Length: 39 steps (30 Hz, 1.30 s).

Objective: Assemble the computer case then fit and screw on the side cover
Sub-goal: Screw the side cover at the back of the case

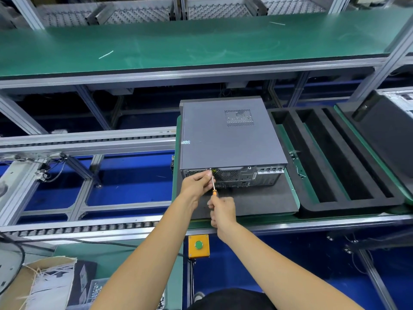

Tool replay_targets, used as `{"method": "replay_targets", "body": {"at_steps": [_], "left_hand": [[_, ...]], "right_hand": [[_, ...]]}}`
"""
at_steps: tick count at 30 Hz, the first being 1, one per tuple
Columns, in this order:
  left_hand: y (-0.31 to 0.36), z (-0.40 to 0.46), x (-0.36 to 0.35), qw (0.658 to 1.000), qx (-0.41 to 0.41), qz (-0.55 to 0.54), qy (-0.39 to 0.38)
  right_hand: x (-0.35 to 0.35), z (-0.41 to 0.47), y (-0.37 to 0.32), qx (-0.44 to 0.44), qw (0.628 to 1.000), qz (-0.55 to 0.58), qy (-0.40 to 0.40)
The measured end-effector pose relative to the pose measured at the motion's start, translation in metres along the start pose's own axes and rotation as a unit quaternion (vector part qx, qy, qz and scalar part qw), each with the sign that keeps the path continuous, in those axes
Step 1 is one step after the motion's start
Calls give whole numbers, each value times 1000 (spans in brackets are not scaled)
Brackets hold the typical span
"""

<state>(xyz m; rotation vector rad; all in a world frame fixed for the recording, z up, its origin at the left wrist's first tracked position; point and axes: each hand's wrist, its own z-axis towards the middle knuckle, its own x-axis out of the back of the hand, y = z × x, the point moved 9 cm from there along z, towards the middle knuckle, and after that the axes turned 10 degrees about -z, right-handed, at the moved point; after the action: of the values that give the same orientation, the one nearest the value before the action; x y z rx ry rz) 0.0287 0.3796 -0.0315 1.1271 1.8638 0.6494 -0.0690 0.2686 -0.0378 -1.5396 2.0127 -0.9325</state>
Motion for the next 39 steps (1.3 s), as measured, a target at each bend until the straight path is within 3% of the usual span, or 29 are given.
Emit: {"method": "replay_targets", "body": {"at_steps": [3,9,16,20,23,26,33,37,39], "left_hand": [[0,0,0,1000,-4,-1,-1],[-2,0,3,1000,-10,-7,13],[1,-3,1,1000,-11,-4,7],[-1,-5,-1,1000,5,8,3],[-8,-8,-3,996,51,64,-18],[-4,-6,-6,996,45,66,-29],[7,-5,-12,998,-6,64,-10],[4,-8,-6,998,-6,57,-8],[2,-9,-6,998,17,60,-16]], "right_hand": [[6,1,-2,13,1000,9,7],[-12,-2,4,-58,996,22,-61],[0,0,-4,28,1000,-12,5],[-3,1,-3,-7,998,58,-23],[-5,2,1,-34,998,33,-35],[-8,2,2,-50,998,7,-45],[0,0,3,34,999,-14,3],[-16,-2,14,-51,989,117,-71],[-19,-1,16,-77,985,123,-90]]}}
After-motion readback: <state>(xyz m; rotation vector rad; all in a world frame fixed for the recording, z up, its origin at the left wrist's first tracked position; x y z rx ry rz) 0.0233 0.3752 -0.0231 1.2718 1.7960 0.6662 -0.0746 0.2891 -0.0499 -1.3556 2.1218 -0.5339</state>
